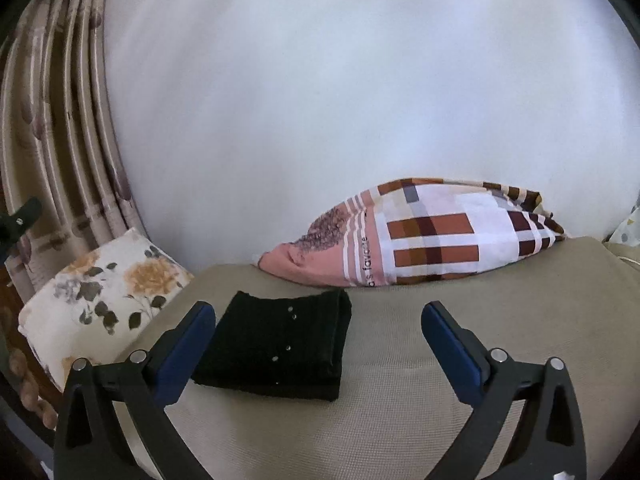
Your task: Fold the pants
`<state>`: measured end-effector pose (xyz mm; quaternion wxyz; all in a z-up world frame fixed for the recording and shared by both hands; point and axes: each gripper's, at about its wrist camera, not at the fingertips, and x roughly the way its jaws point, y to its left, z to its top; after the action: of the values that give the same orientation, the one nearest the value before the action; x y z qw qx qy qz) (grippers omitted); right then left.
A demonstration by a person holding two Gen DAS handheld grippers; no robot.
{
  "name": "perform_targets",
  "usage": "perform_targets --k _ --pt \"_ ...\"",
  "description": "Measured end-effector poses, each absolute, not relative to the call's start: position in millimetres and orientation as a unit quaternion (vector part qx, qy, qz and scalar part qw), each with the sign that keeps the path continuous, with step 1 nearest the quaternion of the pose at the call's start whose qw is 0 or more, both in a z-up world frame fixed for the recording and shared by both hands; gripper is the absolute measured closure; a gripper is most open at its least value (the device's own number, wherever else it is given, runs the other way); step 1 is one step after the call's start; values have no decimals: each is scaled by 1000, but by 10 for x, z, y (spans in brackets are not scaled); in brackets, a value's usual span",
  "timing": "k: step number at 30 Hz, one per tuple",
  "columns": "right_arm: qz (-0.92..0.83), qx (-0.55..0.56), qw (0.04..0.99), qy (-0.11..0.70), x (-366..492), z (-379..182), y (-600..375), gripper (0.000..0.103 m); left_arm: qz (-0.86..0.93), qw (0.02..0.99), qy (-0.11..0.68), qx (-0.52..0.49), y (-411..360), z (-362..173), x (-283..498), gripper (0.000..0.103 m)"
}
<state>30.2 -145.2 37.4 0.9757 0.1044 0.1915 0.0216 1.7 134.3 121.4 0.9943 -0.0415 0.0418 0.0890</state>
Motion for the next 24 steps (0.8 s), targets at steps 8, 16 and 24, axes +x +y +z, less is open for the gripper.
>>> perform_targets --k 8,16,24 --pt "35 97 977 187 159 477 -1342 1 99 989 98 -59 1442 1196 17 0" --pt "51 88 976 195 140 460 -1206 1 44 993 106 -8 1204 1124 -1 0" --pt "55 85 974 202 140 440 -1160 1 8 990 144 -1 1106 1070 83 0"
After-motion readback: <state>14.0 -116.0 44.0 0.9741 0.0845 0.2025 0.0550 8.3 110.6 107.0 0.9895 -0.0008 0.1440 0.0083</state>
